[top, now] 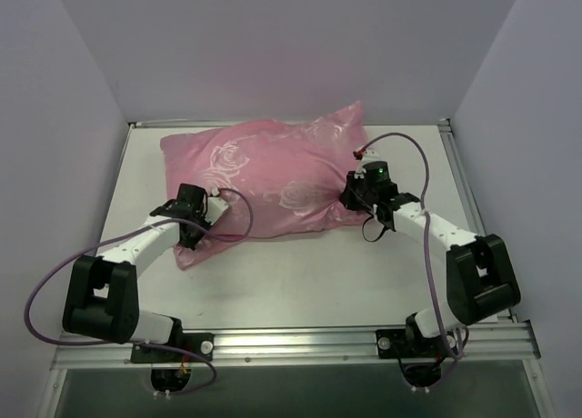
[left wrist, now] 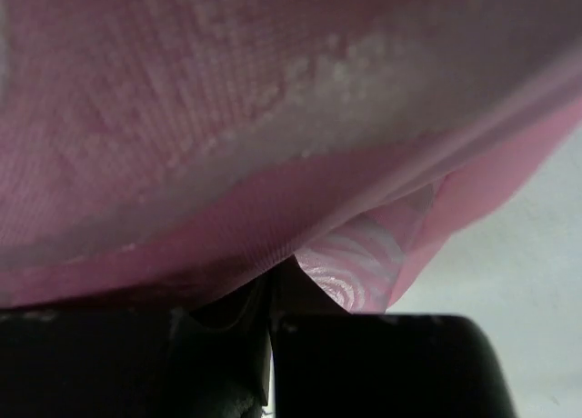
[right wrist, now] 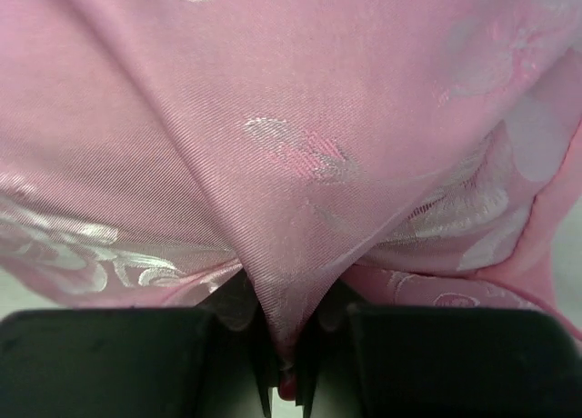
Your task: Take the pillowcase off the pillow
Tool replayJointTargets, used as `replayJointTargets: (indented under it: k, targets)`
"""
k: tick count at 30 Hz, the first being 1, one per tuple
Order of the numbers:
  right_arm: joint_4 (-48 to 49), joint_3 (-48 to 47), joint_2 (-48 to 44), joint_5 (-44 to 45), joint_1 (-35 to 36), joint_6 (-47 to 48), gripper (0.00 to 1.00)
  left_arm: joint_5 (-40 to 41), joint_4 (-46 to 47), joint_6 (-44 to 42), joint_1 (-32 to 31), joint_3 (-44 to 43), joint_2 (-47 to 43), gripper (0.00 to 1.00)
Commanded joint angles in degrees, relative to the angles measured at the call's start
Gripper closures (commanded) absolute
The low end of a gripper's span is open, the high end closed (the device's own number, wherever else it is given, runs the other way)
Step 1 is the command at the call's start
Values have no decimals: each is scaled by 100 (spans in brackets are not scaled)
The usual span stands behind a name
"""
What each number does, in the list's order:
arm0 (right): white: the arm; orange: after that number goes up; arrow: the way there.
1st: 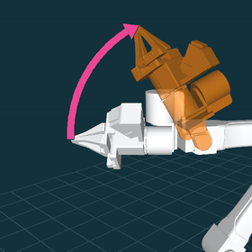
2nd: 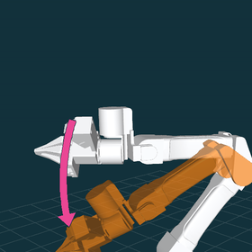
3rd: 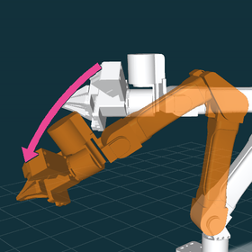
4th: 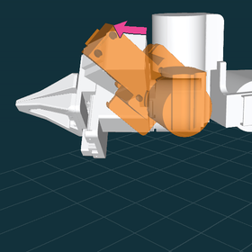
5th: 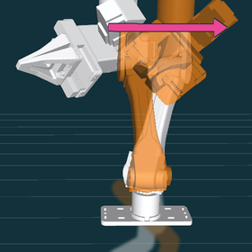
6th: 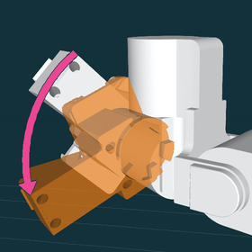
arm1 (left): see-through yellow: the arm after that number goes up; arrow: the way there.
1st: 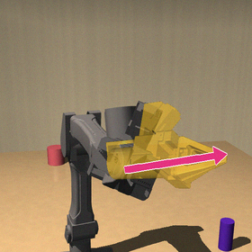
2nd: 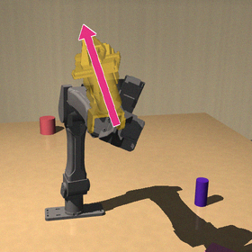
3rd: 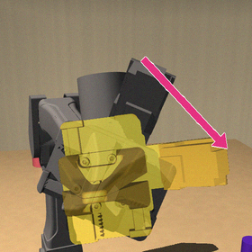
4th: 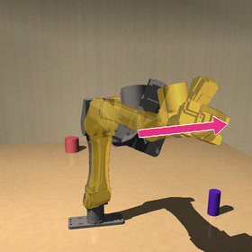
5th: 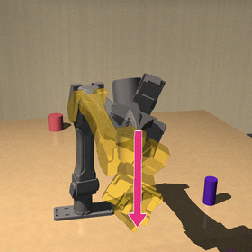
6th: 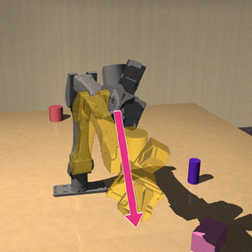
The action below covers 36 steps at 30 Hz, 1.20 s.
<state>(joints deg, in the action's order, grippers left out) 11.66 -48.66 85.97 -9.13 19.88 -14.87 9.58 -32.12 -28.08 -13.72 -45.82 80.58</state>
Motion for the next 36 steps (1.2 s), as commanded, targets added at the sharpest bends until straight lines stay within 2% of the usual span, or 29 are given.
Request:
replayJointTargets:
  k: [1,4,6,7,8,10,11,13,14,15,16,17,18,19,20,21,22,23,24,25,26,27,29,30,32,34,36]
  targets:
    - [-567,-257,-695,-141,86,81,100,913,1128,74,132,-295,81,98]
    - [-1103,-659,-1170,-501,148,283,100,888,1208,171,264,-444,-94,98]
    - [-1768,-1020,-1398,-897,366,484,100,660,1042,171,430,-559,-594,98]
    - [-1999,-1492,-1460,-959,507,564,100,563,893,171,509,-829,-787,98]
    - [-2192,-1740,-1513,-1038,691,643,100,449,500,197,606,-1041,-1198,98]
    - [-2641,-2294,-1619,-1152,1306,723,100,158,33,197,948,-1593,-1535,98]
    - [-2704,-2853,-1628,-1275,1517,662,100,140,-527,206,1054,-2353,-1675,98]
    - [-2626,-3358,-1610,-1977,2088,233,100,105,-1066,171,1327,-3201,-1712,98]
    - [-2477,-3708,-1610,-2240,2256,-4,100,79,-1530,84,1345,-4023,-1738,98]
    - [-1927,-3799,-1628,-2704,2388,-311,100,105,-1726,48,1345,-4431,-1738,98]
    - [-1530,-3826,-1663,-2865,2563,-1080,100,192,-1928,22,1345,-4835,-1686,98]
    - [-1118,-3652,-1706,-3015,2582,-1540,100,202,-2260,4,1345,-5605,-1659,98]
    - [-43,-3476,-1820,-3121,2591,-2032,100,184,-2403,4,1336,-5961,-1607,98]
    - [507,-3266,-1873,-3043,2583,-2550,100,141,-2535,4,1345,-6278,-1545,98]
    - [991,-3072,-1882,-2947,2574,-3504,100,-43,-2780,21,1345,-6568,-1371,98]
    - [1631,-2853,-1830,-2763,2548,-3914,100,-184,-2887,39,1345,-7076,-1247,98]
    - [1864,-2868,-1725,-2431,2504,-4231,100,-359,-2992,65,1345,-7298,-1011,91]
    - [2058,-2938,-1411,-2297,2338,-4643,100,-805,-3150,91,1345,-7466,-887,74]
    - [2173,-3278,-1217,-2182,2188,-4795,100,-1114,-3256,92,1345,-7746,-755,40]
    - [2122,-3455,-988,-2025,1987,-4919,100,-1499,-3370,92,1345,-7853,-623,22]
    - [2095,-3587,-786,-1701,1732,-5111,100,-1799,-3502,144,1345,-7915,-361,10]
    - [2286,-3641,-332,-1567,1182,-5687,100,-2446,-3581,162,1345,-7968,-219,4]
    - [2743,-3405,424,-1382,634,-6498,100,-2899,-3792,206,1328,-8013,106,6]
    - [3345,-3239,655,-1338,196,-7311,100,-3075,-3889,162,1075,-8021,203,6]
    - [3754,-2694,1312,-1067,-79,-7853,100,-3120,-3943,49,732,-7663,292,6]
    - [3879,-2438,1649,-890,-309,-8022,100,-2893,-3742,-66,108,-7145,170,6]
    - [3870,-2148,1991,-784,-397,-7909,100,-2490,-3092,-268,-288,-6118,38,6]
